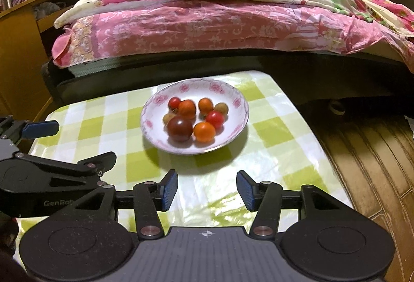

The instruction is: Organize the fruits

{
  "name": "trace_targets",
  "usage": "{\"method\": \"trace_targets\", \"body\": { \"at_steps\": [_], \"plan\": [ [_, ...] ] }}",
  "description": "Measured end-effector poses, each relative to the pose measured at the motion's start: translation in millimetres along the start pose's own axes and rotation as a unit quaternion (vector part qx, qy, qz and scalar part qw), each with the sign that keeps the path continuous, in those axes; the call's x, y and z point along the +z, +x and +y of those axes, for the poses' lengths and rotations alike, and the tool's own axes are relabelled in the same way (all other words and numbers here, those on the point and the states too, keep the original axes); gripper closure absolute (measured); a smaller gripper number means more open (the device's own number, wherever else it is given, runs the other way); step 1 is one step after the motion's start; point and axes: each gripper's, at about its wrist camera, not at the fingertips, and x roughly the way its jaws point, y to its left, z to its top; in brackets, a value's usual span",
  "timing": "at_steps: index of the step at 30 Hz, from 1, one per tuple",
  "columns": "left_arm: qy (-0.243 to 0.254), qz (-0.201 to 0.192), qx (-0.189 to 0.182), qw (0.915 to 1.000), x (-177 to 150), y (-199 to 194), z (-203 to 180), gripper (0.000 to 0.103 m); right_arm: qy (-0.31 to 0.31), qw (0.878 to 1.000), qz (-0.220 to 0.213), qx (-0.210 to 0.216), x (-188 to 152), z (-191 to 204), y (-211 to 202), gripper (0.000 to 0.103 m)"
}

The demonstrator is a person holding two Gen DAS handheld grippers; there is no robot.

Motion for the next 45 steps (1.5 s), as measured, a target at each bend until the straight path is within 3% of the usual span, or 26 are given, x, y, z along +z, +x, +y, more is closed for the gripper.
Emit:
{"method": "trace_targets", "body": {
  "at_steps": [19,45],
  "plan": [
    [-0.019,-0.002,0.006,0.9998,-24.8,-38.9,-0.1,0.000,0.011,1.000,-0.010,0.025,-28.5,12.0,-39.0,0.055],
    [-0.015,0.000,0.015,0.9998,-32.0,-42.0,-2.3,0.000,0.012,1.000,-0.001,0.026,-36.5,14.7,-41.0,0.055]
  ]
}}
